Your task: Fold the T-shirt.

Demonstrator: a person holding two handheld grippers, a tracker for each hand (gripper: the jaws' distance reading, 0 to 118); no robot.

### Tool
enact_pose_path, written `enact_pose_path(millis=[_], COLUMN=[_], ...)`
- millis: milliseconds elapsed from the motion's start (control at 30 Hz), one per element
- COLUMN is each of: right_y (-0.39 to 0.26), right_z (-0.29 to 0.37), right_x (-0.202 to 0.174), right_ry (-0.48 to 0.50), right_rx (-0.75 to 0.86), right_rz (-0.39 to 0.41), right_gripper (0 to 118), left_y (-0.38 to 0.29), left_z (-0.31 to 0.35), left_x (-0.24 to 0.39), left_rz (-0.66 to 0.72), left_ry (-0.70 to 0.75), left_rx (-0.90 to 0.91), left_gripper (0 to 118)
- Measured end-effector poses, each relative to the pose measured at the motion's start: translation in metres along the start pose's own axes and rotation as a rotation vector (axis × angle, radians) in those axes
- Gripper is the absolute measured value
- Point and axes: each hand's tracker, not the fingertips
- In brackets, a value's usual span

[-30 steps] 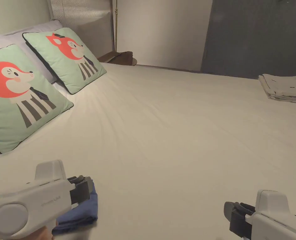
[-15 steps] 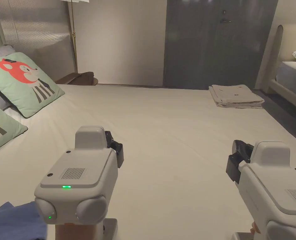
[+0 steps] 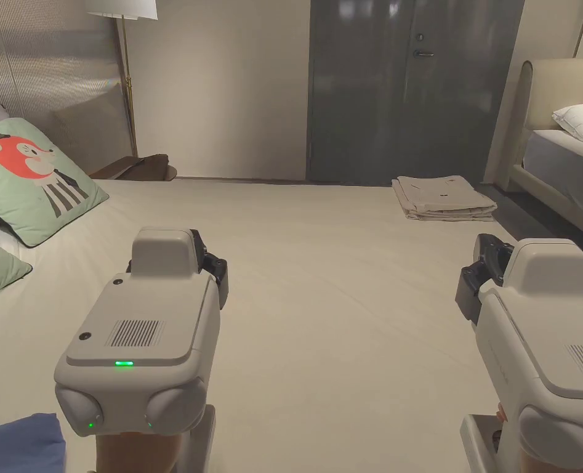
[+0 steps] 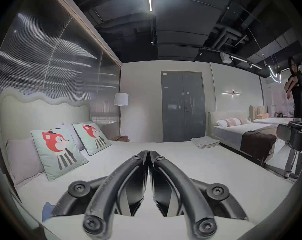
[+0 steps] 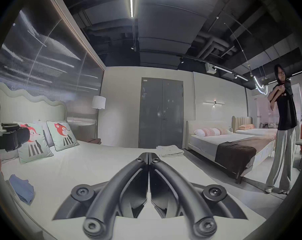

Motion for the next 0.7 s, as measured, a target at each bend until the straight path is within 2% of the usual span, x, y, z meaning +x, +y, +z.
enact_pose_path(millis=[433,467,500,533,567,600,633,700], right_y=[-0.0002,-0.0009,-0.0014,-0.0023,-0.0028,-0.0032,-0.0036,-0.004], right_z=[-0.0039,-0.0043,-0.0044,-0.0044,-0.0043,-0.0047,-0.0056,-0.0061], right_x=[-0.0032,-0.0033,-0.0035,-0.0036,-0.0035,-0.0029,-0.0021,-0.0019], right_ry=[0.011,0.013,0.013,0.008,0.006,0.006,0.012,0.018], right_rx=[-0.009,-0.009,-0.007,0.0,0.005,0.004,0.002,0.001], right_rz=[0.019,0.019,0.017,0.014,0.011,0.006,-0.001,-0.004], right_gripper=[0,0,4,17,40,74,89,96], left_y=[-0.0011,-0.0013,-0.0014,-0.0014,-0.001,-0.0009,-0.0009,-0.0015], left_z=[-0.0027,-0.0027,-0.0026,-0.0025,-0.0016,-0.0018,-0.0016,0.0003], left_x=[-0.0026,-0.0029,-0.0034,-0.0037,-0.004,-0.0047,-0.0054,-0.0052], left_rz=[0.002,0.001,0.001,0.0,0.001,0.005,0.009,0.007], left_ry=[0.0,0.0,0.0,-0.002,-0.005,-0.008,-0.014,-0.014], left_rx=[-0.003,-0.003,0.0,0.001,0.0,-0.002,-0.003,0.005], left_gripper=[0,6,24,46,66,86,95,106])
